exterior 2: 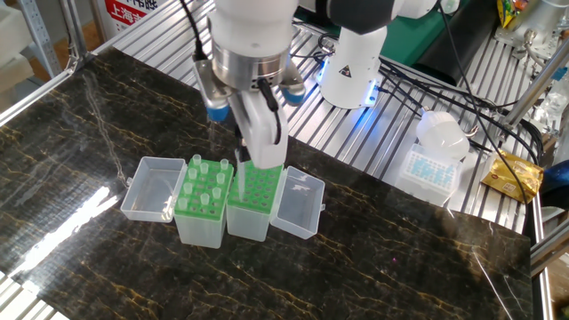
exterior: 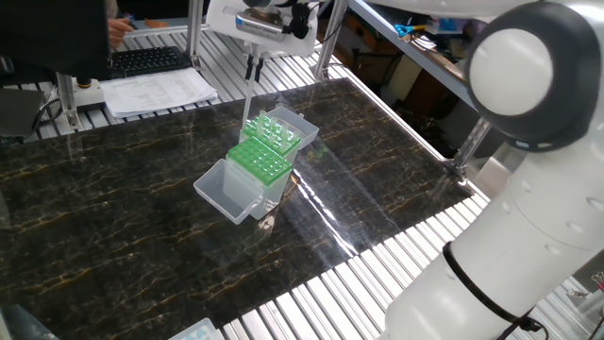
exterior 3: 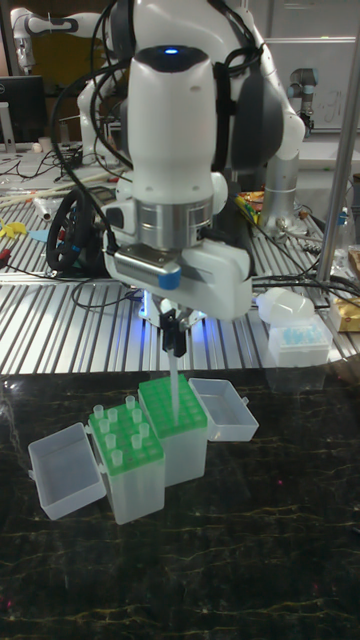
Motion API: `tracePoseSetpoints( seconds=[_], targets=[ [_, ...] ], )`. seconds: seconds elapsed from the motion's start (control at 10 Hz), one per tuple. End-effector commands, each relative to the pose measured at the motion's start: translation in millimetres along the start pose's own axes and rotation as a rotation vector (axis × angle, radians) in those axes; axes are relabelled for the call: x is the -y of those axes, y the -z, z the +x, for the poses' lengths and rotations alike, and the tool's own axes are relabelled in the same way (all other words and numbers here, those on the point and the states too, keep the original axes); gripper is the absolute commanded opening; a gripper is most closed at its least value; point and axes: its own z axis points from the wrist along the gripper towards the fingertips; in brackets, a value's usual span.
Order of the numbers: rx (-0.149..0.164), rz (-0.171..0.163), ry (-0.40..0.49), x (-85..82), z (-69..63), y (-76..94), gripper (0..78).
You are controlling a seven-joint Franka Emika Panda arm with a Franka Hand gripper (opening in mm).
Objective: Transfer all large pipette tips from one holder to another
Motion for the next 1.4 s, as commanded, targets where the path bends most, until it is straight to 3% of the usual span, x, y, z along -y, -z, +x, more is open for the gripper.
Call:
tracePoseSetpoints(
  seconds=[0.1, 0.9, 1.4],
  targets=[
    [0.001, 0.001, 0.006, -0.5, -7.6, 0.0, 1.2],
    [0.008, 0.005, 0.030, -1.6, -31.7, -3.5, 1.2],
    [0.012, 0.005, 0.041, -0.1, -39.3, -6.7, 1.2]
  ],
)
